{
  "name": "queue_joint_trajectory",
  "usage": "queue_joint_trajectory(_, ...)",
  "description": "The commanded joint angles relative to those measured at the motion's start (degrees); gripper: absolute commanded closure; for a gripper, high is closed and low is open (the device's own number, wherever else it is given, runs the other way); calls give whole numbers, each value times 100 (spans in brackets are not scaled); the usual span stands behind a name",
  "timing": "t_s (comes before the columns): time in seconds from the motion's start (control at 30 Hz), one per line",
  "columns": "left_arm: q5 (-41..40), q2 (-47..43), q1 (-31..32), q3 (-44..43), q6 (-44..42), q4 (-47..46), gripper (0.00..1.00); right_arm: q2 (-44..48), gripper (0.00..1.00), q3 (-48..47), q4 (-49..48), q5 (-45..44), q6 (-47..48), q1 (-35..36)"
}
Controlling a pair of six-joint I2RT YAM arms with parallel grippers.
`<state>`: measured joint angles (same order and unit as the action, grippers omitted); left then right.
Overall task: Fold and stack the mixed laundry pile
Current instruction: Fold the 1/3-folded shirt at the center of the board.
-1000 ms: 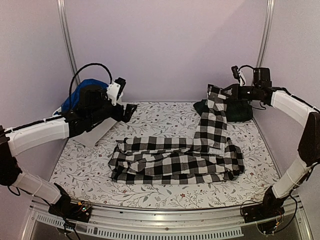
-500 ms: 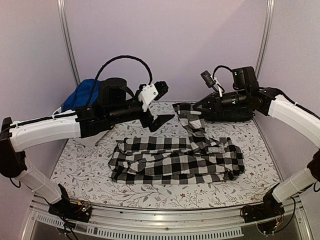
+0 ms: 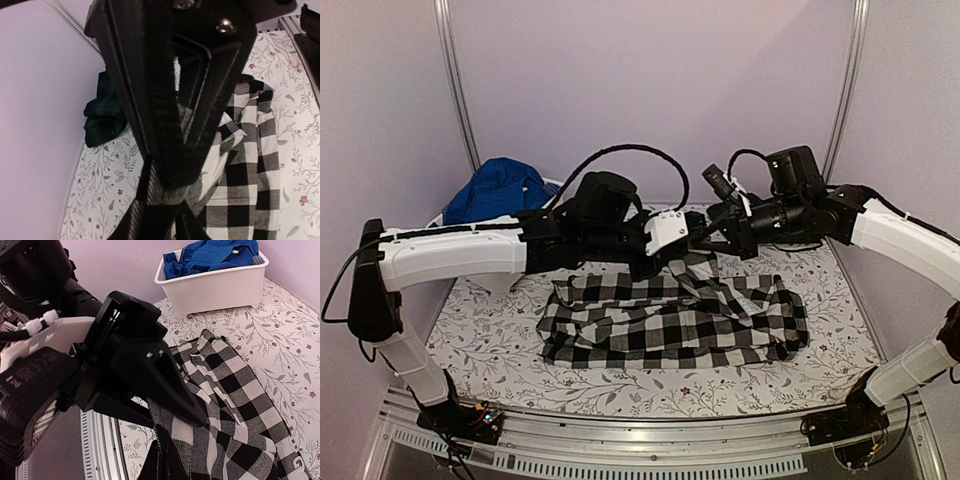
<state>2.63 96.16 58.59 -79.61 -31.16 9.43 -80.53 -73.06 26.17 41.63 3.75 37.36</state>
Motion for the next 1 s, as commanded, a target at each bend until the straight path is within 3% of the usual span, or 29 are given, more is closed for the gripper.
queue_joint_trajectory(0.0,229,-160,325,-81,-127,431,100,310,99,117,83,-28,65,34)
queue_joint_trajectory(0.03,235,-229,433,-12,-157,417,100,350,92,143,70,-11,72,34)
queue_joint_trajectory(0.13,138,-363,804,-3,-270,552,100,655,52,281,-150,-119,37,-22)
queue_joint_trajectory(0.2,76,-367,1061,-172,-257,746,100,912,33,467,-554,-155,-131,-214)
queue_joint_trajectory(0.27,135,-298,1273,-397,-149,863,100,1160,25,680,-952,-145,-461,-576)
queue_joint_trajectory(0.47,96,442,1782,-1296,348,1017,100,845,24,930,-1197,-307,-1068,-1708)
queue_joint_trajectory(0.7,-205,1681,1960,-2402,1080,1254,100,-172,34,1078,-1209,-302,-1035,-1854)
queue_joint_trajectory(0.87,-247,1916,1730,-2406,1776,1031,100,-478,34,1220,-1410,-244,-1128,-1859)
queue_joint_trajectory(0.97,-250,1720,1248,-1979,2525,790,100,-452,33,1240,-1409,-436,-1147,-1907)
